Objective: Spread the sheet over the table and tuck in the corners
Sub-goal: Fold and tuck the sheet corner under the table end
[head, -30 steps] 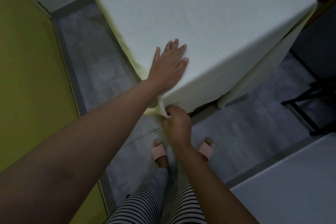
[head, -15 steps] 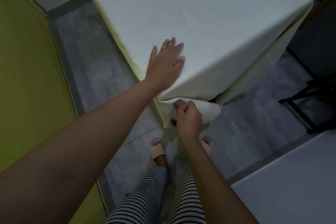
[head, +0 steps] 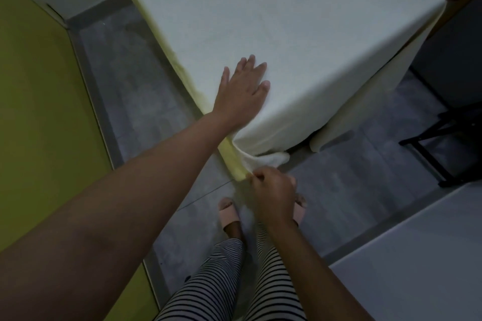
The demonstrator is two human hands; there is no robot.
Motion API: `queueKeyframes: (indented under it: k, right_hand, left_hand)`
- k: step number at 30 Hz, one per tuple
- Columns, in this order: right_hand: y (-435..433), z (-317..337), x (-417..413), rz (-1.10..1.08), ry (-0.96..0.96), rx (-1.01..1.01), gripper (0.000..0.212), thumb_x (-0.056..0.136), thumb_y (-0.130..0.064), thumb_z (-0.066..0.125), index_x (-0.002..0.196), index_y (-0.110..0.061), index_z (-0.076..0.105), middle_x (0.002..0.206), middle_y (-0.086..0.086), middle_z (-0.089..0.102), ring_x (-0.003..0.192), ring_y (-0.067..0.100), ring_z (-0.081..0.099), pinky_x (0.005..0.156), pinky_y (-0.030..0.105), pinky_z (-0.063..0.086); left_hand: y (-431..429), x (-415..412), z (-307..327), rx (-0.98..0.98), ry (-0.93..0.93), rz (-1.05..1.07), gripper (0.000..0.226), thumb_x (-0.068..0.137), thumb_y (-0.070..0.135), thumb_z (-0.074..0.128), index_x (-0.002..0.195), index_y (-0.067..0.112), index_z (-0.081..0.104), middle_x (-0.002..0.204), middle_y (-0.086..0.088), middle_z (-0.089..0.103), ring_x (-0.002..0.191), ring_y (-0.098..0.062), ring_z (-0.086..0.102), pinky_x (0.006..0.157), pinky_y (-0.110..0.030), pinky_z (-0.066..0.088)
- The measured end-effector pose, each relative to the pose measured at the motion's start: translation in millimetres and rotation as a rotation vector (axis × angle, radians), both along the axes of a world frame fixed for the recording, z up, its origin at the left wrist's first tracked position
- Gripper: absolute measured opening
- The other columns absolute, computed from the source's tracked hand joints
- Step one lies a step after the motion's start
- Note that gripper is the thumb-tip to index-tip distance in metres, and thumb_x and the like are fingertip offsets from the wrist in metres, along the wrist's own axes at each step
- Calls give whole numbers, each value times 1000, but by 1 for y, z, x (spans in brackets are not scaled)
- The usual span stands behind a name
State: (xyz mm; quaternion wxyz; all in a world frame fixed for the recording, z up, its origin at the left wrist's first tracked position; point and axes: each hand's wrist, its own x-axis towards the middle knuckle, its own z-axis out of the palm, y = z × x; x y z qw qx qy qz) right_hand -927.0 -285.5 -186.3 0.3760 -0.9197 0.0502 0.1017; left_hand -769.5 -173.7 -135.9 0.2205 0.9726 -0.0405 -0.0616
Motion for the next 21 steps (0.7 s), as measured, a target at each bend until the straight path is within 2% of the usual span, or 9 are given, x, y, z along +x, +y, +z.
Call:
queueKeyframes:
  k: [2,5,8,10,13,16,21]
  right_hand:
    - [-6,10,-11,65,-17,-94,14,90,-30,58,79,-24,66,77,-7,66,70,10,55,86,32,32]
    - [-7,25,-5,77,-60,-101,15,90,-28,58,76,-24,60,77,-6,64,76,14,57,79,29,23]
    - [-10,28,-2,138,-82,-118,15,90,-28,58,76,-22,57,80,-5,62,81,16,57,85,32,28]
    - [-11,25,-7,167,-123,-142,14,87,-26,61,76,-22,55,79,-4,60,79,18,57,83,34,33]
    - [-5,20,-15,104,-149,-102,16,82,-19,66,73,-20,52,76,-1,56,75,20,54,77,37,38]
    - [4,17,-19,46,-121,-61,20,85,-15,63,71,-17,49,69,1,55,68,23,52,75,38,41]
    - [14,17,-30,-39,-72,93,17,88,-13,60,84,-22,45,74,-7,52,70,16,49,76,36,40]
  left_hand:
    - [4,0,4,16,19,-44,54,100,42,25,150,22,25,161,-3,10,148,-14,2,117,-38,-5]
    - [12,-6,6,50,51,-128,58,98,49,26,151,24,22,161,-3,7,148,-15,0,117,-39,-5]
    - [10,-7,5,72,81,-164,63,96,56,24,152,28,17,161,-2,1,148,-15,-5,116,-41,-8]
    - [0,-3,5,92,95,-168,64,96,58,20,152,29,12,161,-3,-3,148,-16,-8,116,-43,-11]
    - [-14,-1,4,93,98,-152,64,97,57,16,153,28,9,161,-4,-6,147,-17,-12,115,-44,-14]
    - [-16,-4,0,76,80,-126,63,97,58,16,152,28,11,161,-3,-5,148,-17,-11,115,-45,-13]
    - [-15,-5,1,59,70,-113,61,98,57,19,152,28,14,161,-3,-2,148,-16,-9,116,-44,-12]
